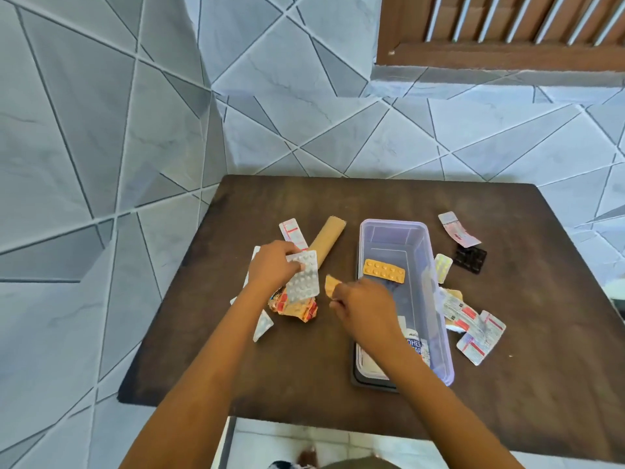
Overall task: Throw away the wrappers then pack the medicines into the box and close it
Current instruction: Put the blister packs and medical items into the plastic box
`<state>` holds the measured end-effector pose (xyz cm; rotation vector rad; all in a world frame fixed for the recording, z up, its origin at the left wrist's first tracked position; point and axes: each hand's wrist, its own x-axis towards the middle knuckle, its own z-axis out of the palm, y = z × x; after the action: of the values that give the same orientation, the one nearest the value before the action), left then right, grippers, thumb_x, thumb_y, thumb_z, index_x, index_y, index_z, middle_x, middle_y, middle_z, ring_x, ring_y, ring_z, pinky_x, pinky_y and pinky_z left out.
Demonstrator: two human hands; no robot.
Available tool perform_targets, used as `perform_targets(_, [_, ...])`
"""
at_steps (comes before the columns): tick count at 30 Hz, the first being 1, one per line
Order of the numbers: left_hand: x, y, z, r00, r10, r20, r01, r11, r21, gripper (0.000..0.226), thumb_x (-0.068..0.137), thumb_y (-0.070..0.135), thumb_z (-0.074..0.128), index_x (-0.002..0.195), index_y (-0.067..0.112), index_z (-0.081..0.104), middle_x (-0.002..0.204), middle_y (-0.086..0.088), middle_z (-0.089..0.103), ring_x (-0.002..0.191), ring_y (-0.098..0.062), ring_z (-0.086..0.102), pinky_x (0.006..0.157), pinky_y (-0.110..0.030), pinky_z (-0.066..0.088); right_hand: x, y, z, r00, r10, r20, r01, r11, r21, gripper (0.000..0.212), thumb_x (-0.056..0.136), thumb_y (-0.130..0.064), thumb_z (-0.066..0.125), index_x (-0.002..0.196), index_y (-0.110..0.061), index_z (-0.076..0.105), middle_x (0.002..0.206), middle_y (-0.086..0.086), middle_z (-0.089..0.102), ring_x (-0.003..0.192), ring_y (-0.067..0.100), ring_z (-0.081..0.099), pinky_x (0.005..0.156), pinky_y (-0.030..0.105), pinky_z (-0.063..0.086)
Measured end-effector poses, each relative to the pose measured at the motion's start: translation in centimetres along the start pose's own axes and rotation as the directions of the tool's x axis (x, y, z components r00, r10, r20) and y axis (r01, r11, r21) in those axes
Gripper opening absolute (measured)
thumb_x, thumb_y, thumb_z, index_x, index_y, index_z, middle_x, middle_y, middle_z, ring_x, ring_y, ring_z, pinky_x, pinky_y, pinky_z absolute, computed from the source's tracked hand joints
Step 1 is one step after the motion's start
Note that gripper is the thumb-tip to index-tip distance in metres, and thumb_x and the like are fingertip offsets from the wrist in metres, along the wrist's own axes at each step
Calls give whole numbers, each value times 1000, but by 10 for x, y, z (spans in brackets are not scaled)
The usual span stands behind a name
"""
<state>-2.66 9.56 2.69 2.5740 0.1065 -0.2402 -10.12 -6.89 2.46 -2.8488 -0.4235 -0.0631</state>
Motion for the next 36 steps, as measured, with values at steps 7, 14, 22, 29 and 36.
perform_targets(7, [6,65,16,966,239,95,-220,959,-178,24,87,14,60,109,9,69,115,-11,68,103,-26,63,79,-30,48,-6,80,-29,983,160,-95,-169,981,-91,5,76,-7,68,81,-6,70,78,15,68,73,35,66,52,32,46])
perform_targets(14, [1,106,92,880,306,363,-431,837,338,26,89,3,45,110,1,60,119,-20,62,109,-36,59,87,-40,49,-25,117,12,987,79,136,-32,946,-322,40,7,-24,85,33,-15,56,29,3,51,27,12,51,40,12,42])
perform_targets(22, [-8,109,118,850,347,396,-526,575,626,47,94,16,44,140,13,36,146,-12,38,137,-30,30,112,-43,30,-53,130,13,978,-1,208,12,999,-51,39,80,-9,48,117,-7,60,130,15,58,131,32,42,116,44,20])
perform_targets(29, [-6,141,114,897,333,290,-438,594,675,37,92,25,47,126,10,53,136,-12,52,131,-27,42,111,-44,29,-88,173,-9,904,403,-144,-350,890,291,43,85,-11,46,128,-10,51,136,11,53,122,28,51,103,38,40])
perform_targets(36, [-13,220,151,701,530,478,-706,611,358,42,89,16,55,130,17,52,130,-11,57,120,-31,54,98,-42,47,-97,225,4,772,576,270,-610,790,59,88,82,-40,63,146,-10,11,157,9,16,144,25,16,117,39,19])
